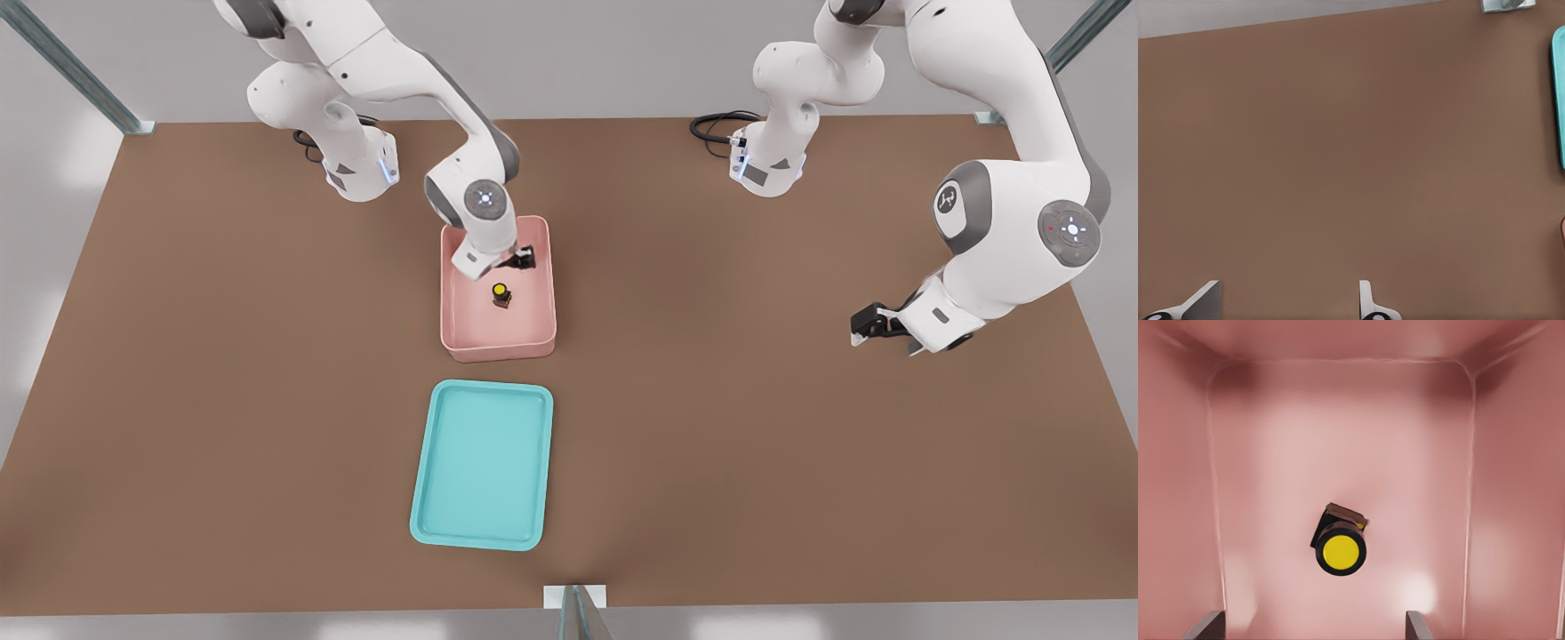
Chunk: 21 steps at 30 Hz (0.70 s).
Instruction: The left arm remains still, and the right arm places the button from the box into the tray
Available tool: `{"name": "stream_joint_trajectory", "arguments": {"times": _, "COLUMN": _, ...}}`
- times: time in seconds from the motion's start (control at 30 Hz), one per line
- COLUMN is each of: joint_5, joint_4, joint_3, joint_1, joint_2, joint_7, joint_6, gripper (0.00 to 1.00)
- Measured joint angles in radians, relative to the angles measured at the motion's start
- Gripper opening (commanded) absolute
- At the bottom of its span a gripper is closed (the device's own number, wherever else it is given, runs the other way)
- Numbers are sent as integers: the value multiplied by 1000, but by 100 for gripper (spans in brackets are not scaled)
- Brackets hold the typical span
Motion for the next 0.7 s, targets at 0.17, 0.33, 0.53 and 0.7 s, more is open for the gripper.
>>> {"name": "stream_joint_trajectory", "arguments": {"times": 0.17, "joint_5": -1, "joint_4": -53, "joint_3": -3, "joint_1": -1, "joint_2": 38, "joint_7": 135, "joint_6": 128, "gripper": 100}}
{"name": "stream_joint_trajectory", "arguments": {"times": 0.33, "joint_5": -2, "joint_4": -83, "joint_3": -7, "joint_1": -4, "joint_2": 56, "joint_7": 238, "joint_6": 208, "gripper": 100}}
{"name": "stream_joint_trajectory", "arguments": {"times": 0.53, "joint_5": -2, "joint_4": -97, "joint_3": -13, "joint_1": -13, "joint_2": 82, "joint_7": 328, "joint_6": 269, "gripper": 100}}
{"name": "stream_joint_trajectory", "arguments": {"times": 0.7, "joint_5": 0, "joint_4": -97, "joint_3": -16, "joint_1": -13, "joint_2": 93, "joint_7": 385, "joint_6": 298, "gripper": 58}}
